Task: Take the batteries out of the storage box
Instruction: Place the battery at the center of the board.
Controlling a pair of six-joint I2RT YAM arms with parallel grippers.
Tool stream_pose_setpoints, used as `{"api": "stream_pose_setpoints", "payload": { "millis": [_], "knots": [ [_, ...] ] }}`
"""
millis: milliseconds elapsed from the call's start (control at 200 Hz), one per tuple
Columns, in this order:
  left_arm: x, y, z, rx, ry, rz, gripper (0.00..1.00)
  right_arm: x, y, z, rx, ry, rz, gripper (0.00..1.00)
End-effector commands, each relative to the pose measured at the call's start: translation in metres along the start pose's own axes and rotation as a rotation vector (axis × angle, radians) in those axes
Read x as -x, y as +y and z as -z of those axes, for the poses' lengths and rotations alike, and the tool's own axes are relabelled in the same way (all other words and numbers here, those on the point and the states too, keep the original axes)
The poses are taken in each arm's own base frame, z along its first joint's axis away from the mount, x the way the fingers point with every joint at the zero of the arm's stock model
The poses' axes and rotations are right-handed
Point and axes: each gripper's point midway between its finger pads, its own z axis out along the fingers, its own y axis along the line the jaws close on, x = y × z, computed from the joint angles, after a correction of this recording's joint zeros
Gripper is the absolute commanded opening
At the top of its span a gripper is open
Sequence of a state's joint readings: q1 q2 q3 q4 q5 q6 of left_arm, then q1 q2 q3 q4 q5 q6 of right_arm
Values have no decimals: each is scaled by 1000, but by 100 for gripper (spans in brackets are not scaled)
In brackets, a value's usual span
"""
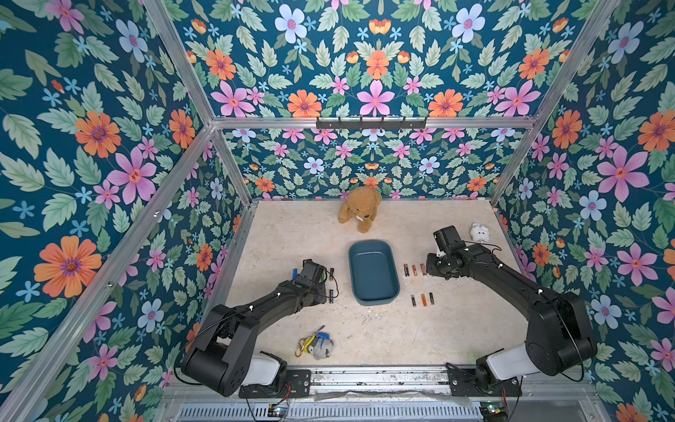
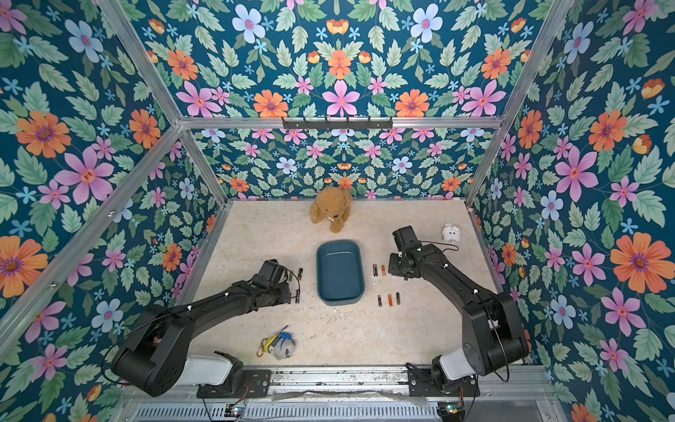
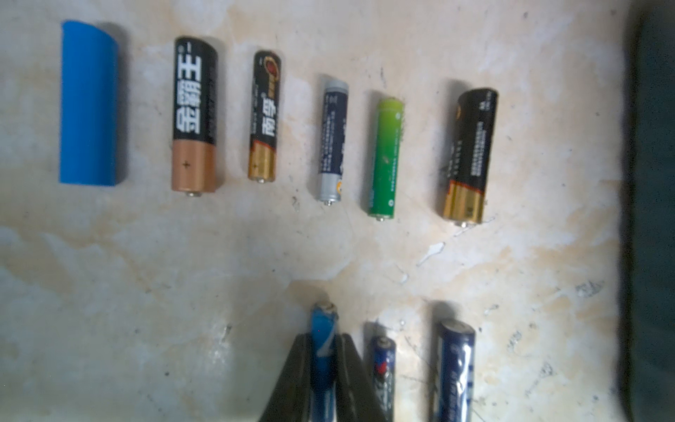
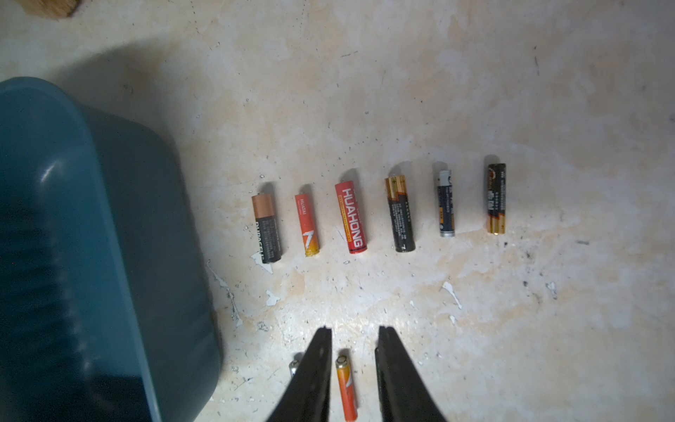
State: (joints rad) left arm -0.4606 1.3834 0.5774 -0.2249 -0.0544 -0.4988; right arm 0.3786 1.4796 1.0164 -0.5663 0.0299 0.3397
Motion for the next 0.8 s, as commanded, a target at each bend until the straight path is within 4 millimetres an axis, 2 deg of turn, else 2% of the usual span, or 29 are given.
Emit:
{"api": "stream_pose_setpoints", "payload": {
  "millis": [0, 360, 795],
  "knots": [
    [-31, 14, 0, 52, 114, 0, 17, 0, -1, 1, -5, -1, 5, 28],
    [-33, 14, 2, 53, 117, 8, 17, 0, -1, 2, -6, -4, 4, 28],
    [-33, 15, 2, 61, 102, 11, 24, 1, -1, 2, -4, -3, 7, 29]
  ]
}}
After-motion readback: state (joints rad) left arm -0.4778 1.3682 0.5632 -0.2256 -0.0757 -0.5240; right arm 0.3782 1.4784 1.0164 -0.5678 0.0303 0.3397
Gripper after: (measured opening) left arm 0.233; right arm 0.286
